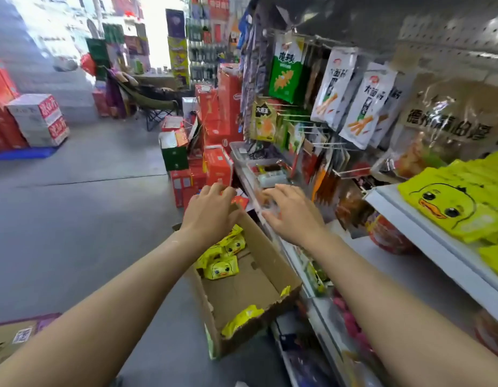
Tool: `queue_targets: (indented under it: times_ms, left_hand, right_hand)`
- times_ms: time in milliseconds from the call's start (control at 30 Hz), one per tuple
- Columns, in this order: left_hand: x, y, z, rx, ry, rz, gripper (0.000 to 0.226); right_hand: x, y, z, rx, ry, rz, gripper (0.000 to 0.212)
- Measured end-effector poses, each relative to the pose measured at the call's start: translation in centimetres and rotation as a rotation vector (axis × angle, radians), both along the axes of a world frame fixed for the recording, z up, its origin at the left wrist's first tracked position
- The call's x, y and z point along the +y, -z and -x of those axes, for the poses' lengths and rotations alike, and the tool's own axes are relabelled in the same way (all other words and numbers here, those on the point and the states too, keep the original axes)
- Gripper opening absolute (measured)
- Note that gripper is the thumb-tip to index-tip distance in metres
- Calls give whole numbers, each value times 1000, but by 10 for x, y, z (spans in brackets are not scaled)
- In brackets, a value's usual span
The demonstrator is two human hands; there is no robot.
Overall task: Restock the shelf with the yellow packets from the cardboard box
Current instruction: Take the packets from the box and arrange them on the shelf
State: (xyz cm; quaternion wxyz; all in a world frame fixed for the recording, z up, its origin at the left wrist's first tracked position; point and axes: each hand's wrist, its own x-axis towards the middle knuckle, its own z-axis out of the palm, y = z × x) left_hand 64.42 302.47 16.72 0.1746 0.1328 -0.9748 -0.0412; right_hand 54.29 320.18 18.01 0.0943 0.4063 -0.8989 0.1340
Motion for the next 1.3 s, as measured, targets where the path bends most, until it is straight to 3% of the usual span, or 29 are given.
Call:
queue_targets:
  times_ms: [233, 433, 733, 867, 1033, 1133, 1200, 1233, 1300]
  left_hand:
    - [-72, 84, 104, -185, -106, -100, 51]
    - [-108, 188, 147, -379, -154, -197, 46]
    - [-69, 373, 124, -807, -188, -586, 50]
    - [-34, 428, 111, -1064, -218, -804, 63]
    - [-5, 468, 105, -1192, -187, -1023, 87]
    - [-3, 476, 110, -1244, -147, -1101, 101]
    - [-7, 479, 113, -1289, -167, -1094, 114]
    - [-10, 479, 114, -1285, -183, -1076, 112]
    - [-22, 484, 114, -1157, -274, -1077, 82]
  right_hand:
    - [-97, 90, 124, -235, -69, -139, 47]
    - [-140, 205, 173, -458, -80, -278, 48]
    - [-104, 382, 169, -860, 4, -773, 54]
    - [-73, 434, 161, -1028, 27, -916, 62]
    - [-70, 474, 152, -1314, 177, -858, 61]
    - [-78, 486, 149, -1599, 441, -577, 59]
    - [-87, 491, 151, -1671, 568, -356, 59]
    - [-92, 493, 152, -1706, 607, -282, 58]
    - [-100, 494, 153, -1751, 630, -235, 56]
